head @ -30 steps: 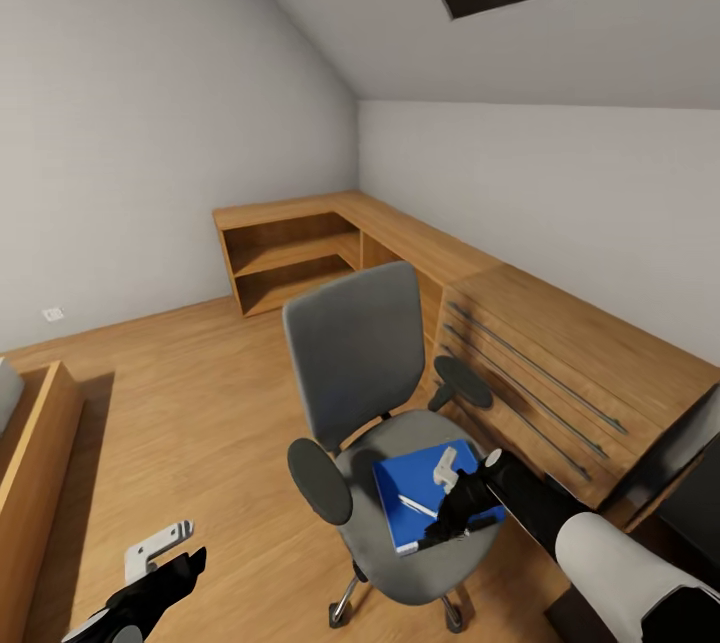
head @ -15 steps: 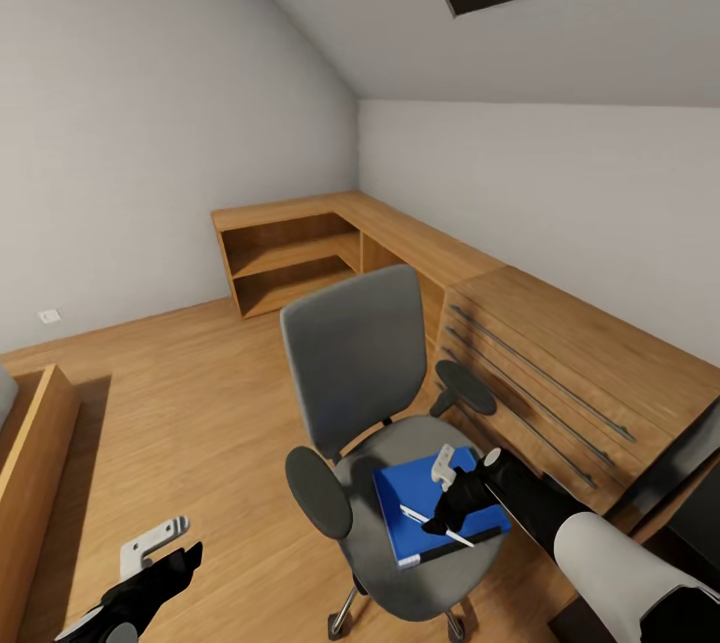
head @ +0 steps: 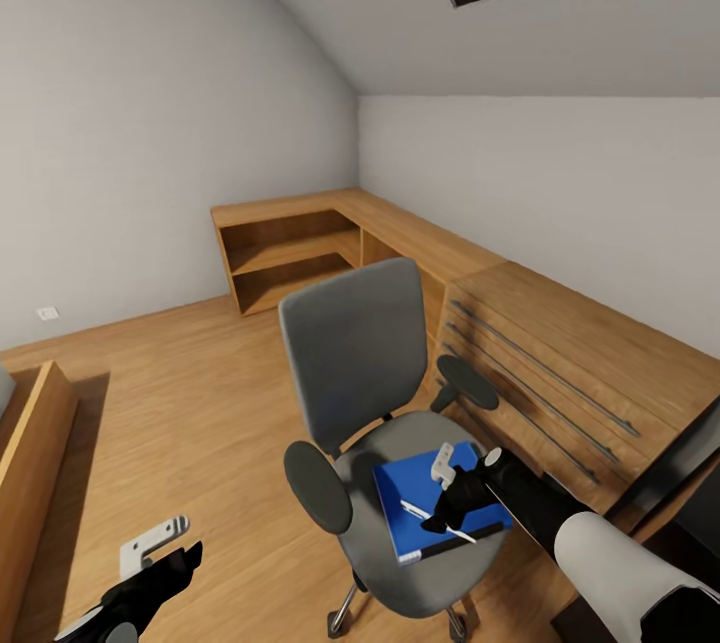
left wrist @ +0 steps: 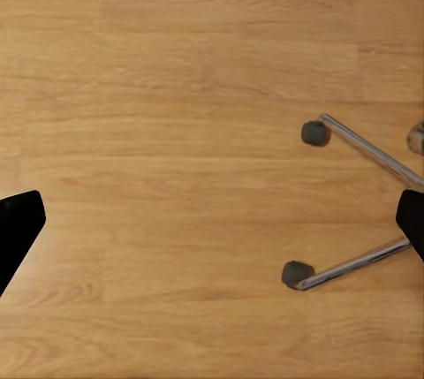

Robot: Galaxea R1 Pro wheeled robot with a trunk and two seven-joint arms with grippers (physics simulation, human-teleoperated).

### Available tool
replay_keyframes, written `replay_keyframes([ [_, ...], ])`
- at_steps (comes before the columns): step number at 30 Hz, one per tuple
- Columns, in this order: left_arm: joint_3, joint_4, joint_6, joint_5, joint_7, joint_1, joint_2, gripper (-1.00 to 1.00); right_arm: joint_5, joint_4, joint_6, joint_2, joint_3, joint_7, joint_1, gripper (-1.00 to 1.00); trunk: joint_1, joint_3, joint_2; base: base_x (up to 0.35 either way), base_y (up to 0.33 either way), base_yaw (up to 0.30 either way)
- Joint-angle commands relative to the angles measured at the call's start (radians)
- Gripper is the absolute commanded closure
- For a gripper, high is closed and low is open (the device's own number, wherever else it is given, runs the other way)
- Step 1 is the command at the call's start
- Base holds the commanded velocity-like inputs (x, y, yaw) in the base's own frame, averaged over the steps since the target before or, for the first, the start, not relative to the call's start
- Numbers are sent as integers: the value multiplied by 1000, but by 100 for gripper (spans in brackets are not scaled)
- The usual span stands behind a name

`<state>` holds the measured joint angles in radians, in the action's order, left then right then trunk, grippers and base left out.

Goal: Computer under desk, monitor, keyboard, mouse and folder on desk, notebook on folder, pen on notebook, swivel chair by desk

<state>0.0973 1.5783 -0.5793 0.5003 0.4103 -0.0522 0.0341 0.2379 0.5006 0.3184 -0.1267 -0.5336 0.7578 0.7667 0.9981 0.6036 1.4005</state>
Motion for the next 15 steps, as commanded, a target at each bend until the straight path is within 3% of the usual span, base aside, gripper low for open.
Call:
replay_keyframes([
  [1,-1,2,-2,11,8,0,1,-100,6,3,4,-1,-2,4,0,-100,4,4,8,0,0,0],
  [15,-2,2,-2,11,9,0,0,-100,6,3,5,-1,-2,2,1,-100,38,32,71,0,0,0],
])
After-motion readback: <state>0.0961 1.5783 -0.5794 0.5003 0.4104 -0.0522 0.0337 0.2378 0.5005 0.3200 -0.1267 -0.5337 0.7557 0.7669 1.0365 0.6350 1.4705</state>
